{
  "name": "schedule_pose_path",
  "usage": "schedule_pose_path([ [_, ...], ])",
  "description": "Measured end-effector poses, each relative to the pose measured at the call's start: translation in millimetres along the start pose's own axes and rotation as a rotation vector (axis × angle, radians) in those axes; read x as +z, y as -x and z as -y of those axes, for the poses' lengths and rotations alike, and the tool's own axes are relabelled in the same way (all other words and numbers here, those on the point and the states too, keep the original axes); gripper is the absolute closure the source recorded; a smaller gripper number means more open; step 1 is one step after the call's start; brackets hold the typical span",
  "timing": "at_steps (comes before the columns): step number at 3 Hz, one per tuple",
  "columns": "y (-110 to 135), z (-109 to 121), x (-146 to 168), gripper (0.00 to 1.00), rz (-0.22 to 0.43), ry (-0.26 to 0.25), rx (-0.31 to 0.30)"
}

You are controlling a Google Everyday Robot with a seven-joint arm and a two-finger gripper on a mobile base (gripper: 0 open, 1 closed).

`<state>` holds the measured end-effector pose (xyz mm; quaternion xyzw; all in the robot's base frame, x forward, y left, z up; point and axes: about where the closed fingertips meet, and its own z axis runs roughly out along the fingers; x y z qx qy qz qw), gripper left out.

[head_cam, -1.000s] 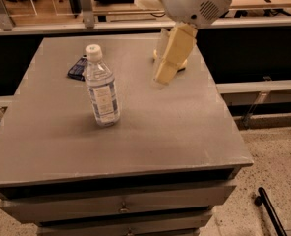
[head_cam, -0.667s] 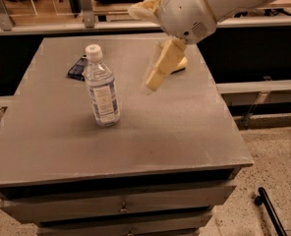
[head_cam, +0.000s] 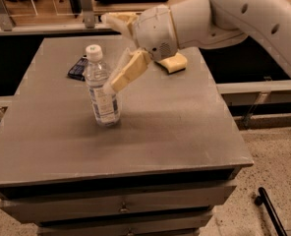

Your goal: Knock blue plastic bottle over

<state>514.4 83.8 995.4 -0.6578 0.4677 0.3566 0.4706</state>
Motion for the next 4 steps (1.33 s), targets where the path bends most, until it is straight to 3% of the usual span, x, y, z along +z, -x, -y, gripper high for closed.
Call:
schedule_pose_path([
  [1,1.3,-0.7,2.4,0.00,0.007,0.006,0.003],
  [3,-29.5,-15.8,3.4,0.00,0.015,-0.005,0.138],
  [4,-44.1,-22.6,6.3,0.00,0.061,-0.027,0.178],
])
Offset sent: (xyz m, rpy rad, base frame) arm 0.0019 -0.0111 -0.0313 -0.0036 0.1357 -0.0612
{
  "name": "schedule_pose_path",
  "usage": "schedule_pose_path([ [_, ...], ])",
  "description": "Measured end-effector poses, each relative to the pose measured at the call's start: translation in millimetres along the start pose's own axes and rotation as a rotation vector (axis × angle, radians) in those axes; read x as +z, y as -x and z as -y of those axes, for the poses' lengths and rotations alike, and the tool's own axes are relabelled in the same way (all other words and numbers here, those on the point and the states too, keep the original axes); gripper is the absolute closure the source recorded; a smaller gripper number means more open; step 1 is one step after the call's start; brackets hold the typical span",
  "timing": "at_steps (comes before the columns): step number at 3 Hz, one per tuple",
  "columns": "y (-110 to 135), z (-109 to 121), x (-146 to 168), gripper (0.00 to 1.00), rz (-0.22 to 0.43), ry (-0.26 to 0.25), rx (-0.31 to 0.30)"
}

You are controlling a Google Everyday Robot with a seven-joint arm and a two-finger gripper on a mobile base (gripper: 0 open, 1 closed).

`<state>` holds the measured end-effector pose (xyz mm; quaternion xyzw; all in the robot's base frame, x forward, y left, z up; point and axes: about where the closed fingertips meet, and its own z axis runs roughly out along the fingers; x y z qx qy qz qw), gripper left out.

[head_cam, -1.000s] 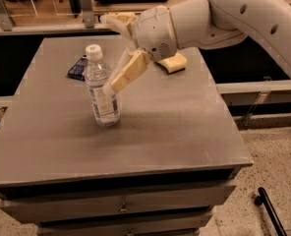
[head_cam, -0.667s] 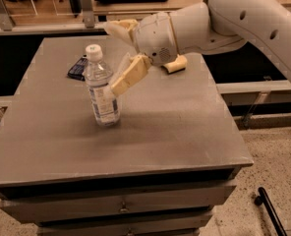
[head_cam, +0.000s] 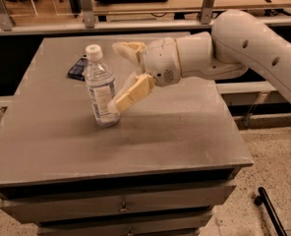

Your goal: Knock blue plastic bottle over

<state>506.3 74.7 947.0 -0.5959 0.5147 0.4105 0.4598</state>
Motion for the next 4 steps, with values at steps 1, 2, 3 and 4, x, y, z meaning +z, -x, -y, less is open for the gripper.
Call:
schedule_pose_path([
  [1,-4.3,2.8,4.3,0.00,0.068,-0.031,-0.012],
  [2,-3.3,15.5,23.6,0.00,0.187,-0.035,-0.026],
  [3,-2.2,14.9,27.4,0.00,0.191,-0.023,-0.025],
  [4,-2.0,13.2,31.5,0.00,0.178,0.015,-0.025],
])
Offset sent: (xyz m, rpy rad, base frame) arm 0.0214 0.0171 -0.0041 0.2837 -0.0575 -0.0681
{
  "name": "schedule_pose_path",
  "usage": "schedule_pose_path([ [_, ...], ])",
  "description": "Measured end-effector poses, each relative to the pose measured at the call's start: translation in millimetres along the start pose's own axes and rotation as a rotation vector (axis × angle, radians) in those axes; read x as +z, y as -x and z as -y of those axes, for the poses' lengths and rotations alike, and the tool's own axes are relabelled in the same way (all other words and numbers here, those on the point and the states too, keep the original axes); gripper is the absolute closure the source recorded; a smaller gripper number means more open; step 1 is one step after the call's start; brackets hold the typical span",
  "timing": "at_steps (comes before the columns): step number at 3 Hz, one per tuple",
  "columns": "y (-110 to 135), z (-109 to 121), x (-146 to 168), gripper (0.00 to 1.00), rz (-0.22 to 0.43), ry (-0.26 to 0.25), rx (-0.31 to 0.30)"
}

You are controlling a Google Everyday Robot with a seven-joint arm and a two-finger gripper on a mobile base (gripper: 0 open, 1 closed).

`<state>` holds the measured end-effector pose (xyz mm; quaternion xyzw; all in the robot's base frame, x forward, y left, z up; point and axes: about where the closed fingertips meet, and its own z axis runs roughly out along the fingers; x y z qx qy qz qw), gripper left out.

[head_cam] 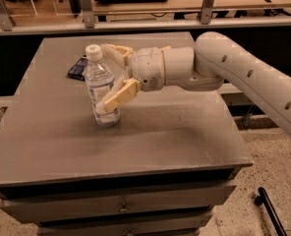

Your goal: Knock blue plastic bottle over

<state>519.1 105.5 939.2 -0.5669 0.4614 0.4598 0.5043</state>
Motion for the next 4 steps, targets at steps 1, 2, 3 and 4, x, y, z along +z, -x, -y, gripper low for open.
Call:
schedule_pose_path([
  [1,-0.4,-6.6,7.2,0.00,-0.041,0.084,-0.003],
  [2,-0.2,-9.8,9.0,0.00,-0.043,0.103,-0.004],
  [3,0.6,-10.9,11.1,0.15,-0.043,0.107,-0.005],
  [4,1.5,-12.0,13.3,0.39,-0.042,0.112,-0.006],
])
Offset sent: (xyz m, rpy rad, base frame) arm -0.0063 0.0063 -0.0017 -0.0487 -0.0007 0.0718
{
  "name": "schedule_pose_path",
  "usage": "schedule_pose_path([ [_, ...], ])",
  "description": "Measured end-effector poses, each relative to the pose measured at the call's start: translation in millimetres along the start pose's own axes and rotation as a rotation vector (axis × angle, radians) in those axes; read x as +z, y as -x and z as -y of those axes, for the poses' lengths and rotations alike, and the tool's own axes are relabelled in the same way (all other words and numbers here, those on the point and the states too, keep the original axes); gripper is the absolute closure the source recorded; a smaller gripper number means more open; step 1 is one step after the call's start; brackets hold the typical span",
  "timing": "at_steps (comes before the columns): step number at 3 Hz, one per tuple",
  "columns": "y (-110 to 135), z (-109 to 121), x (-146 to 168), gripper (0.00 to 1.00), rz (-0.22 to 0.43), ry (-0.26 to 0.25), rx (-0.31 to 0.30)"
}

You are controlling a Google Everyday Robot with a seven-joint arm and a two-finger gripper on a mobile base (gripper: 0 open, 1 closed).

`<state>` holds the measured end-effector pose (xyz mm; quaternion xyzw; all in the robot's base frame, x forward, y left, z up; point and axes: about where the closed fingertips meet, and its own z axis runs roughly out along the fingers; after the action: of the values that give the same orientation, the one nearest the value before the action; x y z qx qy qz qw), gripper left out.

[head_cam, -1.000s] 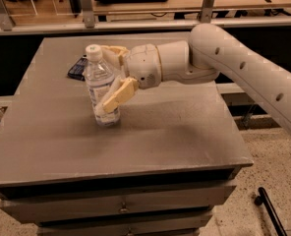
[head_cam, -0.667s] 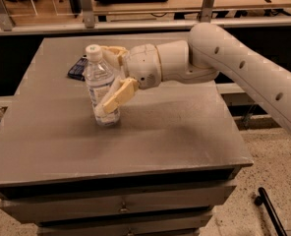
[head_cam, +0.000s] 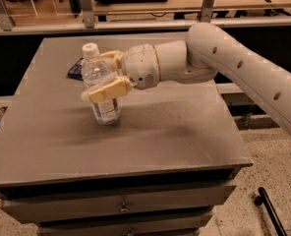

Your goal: Knock blue plastic bottle over

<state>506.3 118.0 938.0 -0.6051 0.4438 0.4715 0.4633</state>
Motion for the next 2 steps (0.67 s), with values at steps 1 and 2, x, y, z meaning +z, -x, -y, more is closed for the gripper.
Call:
schedule_pose_path([
  [1,0.9,-0.8,2.2,0.62,0.001,0.004,-0.001],
  [2,2.3,-2.0,3.4,0.85,0.006,0.003,-0.005],
])
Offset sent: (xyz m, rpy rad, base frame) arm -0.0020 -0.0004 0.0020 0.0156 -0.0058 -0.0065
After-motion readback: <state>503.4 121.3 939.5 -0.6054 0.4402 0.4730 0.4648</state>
